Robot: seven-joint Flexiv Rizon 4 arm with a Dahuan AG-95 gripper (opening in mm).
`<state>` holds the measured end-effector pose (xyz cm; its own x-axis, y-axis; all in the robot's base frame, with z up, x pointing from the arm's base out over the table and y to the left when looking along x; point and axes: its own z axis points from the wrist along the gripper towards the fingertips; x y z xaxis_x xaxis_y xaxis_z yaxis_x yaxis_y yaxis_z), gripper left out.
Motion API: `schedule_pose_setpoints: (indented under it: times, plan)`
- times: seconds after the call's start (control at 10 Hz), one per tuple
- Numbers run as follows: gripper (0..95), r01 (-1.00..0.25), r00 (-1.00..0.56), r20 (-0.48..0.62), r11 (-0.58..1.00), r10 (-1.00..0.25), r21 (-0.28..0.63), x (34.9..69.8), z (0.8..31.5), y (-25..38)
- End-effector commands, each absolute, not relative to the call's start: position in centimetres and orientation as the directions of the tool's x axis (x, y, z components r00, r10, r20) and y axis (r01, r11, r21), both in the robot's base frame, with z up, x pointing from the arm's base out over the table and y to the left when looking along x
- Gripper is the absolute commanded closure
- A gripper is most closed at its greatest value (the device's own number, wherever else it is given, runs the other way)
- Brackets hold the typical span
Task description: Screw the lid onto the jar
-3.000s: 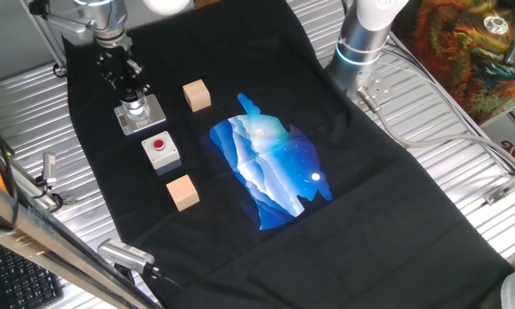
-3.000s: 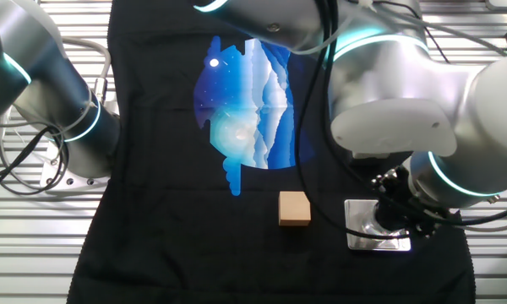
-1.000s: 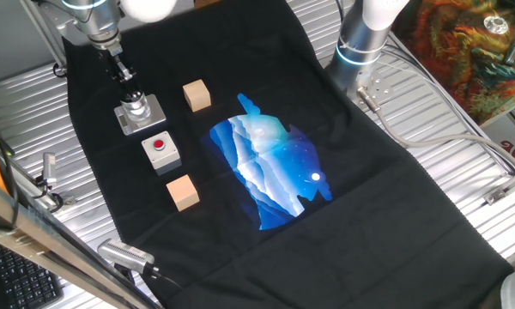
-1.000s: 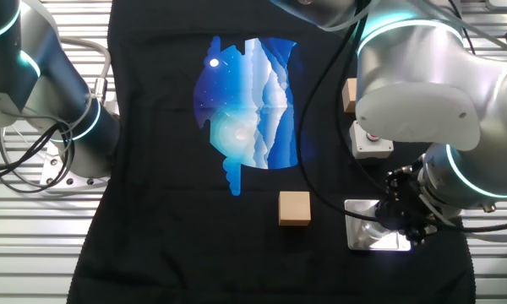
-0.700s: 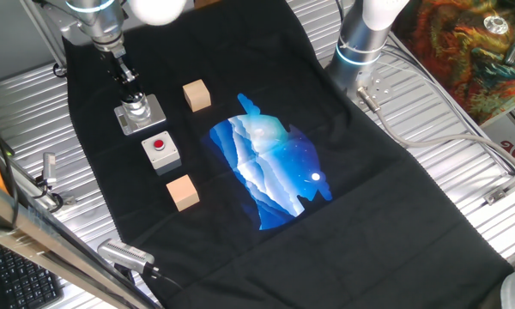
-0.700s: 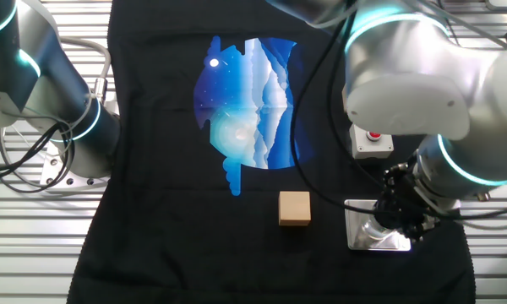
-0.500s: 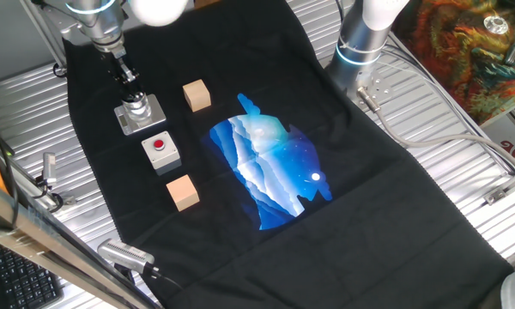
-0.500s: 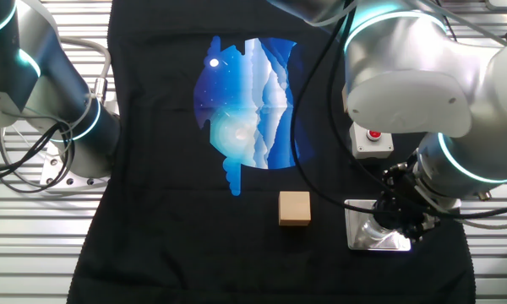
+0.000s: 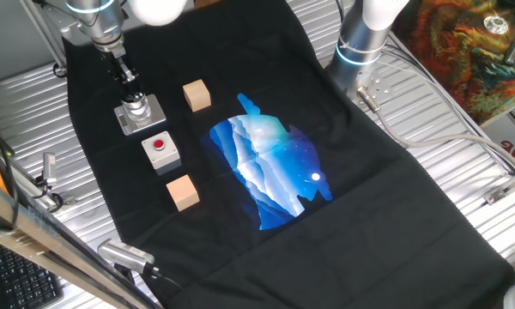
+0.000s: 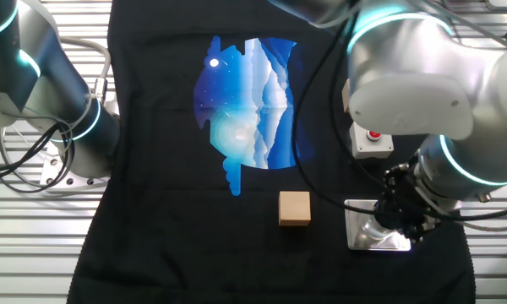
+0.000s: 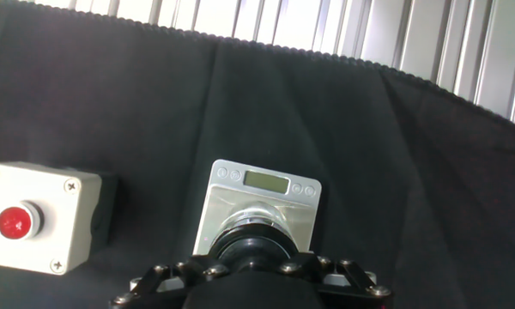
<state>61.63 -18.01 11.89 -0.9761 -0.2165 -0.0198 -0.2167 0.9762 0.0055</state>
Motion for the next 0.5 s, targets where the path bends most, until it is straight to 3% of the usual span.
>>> schedule_pose_setpoints:
  times: [0.1,0.2,0.4,0.5]
  plan:
    - [76.0,-0.226,-0.974,-0.028,0.974,-0.226,0.009,61.88,11.83,-18.03]
    - [38.0,-0.232,-0.972,-0.021,0.973,-0.232,0.008,61.88,11.83,-18.03]
    - [38.0,-0.234,-0.972,-0.022,0.972,-0.233,0.022,61.88,11.83,-18.03]
    - [19.0,-0.245,-0.969,-0.033,0.970,-0.244,0.015,61.88,11.83,-18.03]
